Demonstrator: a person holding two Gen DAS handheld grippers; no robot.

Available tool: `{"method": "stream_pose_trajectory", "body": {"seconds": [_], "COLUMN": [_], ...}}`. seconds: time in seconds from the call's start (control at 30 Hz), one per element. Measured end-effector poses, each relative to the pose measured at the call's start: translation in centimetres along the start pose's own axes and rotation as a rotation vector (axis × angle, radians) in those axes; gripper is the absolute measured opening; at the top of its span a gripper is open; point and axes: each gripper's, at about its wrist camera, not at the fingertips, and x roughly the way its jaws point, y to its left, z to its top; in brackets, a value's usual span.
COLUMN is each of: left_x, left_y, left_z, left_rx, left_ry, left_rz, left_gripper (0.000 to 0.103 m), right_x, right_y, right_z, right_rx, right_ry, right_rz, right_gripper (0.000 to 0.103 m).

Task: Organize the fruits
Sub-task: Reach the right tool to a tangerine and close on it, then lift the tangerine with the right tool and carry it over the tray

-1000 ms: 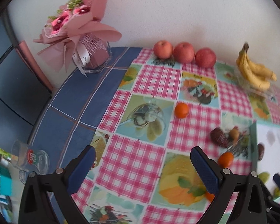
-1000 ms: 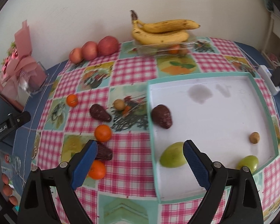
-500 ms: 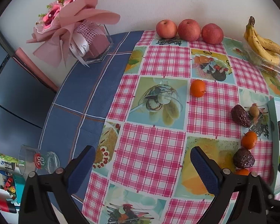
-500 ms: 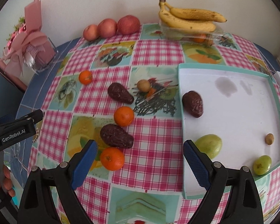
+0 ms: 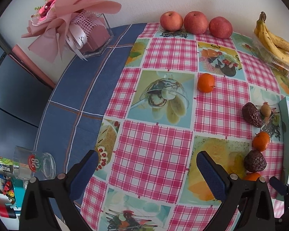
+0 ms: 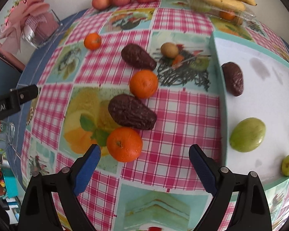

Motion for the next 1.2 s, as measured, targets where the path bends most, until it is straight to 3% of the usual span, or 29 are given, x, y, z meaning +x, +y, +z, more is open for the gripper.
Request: {"method": "stream_pose_trajectory", "body": {"seconds": [0.27, 0.33, 0.4, 0.47, 0.57, 0.8, 1.2], "left_x": [-0.1, -0.1, -0.2, -0.2, -0.1, 0.0, -0.1], "left_y": [-0.1, -0.1, -0.1, -0.1, -0.4, -0.8, -1.5], "left_z": [0.1, 0.1, 0.1, 0.1, 0.1, 0.1, 0.2], "left_rx": [0.003, 0.003, 0.002, 0.006, 0.014, 0.025, 0.030], "left_ry": [-0.004, -0.005, -0.004, -0.004, -0.001, 0.003, -0.001], "left_rz": [-0.013, -0.013, -0.013, -0.015, -0.016, -0.021, -0.034], "left_gripper": [0.103, 0.103, 0.103, 0.103, 0.103, 0.103, 0.103], "right_x": [0.7, 0.5, 0.5, 0.7, 1.0, 1.1, -2.2], "right_y": [1.5, 2.0, 2.4, 2.9, 3.6, 3.8, 1.9], "right_z": [-0.2, -0.1, -0.1, -0.1, 0.0, 0.0, -0.1], "right_rx": [-0.068, -0.084, -0.099, -0.111, -0.130, -0.156, -0.140], "right_ry": [0.001, -0.009, -0.012, -0.008, -0.008, -0.014, -0.079], "right_rz": [-0.029, -0.030, -0.024, -0.023, -0.019, -0.021, 0.001], "right_gripper": [0.092, 0.082, 0.064, 0.063, 0.042, 0.041, 0.041]}}
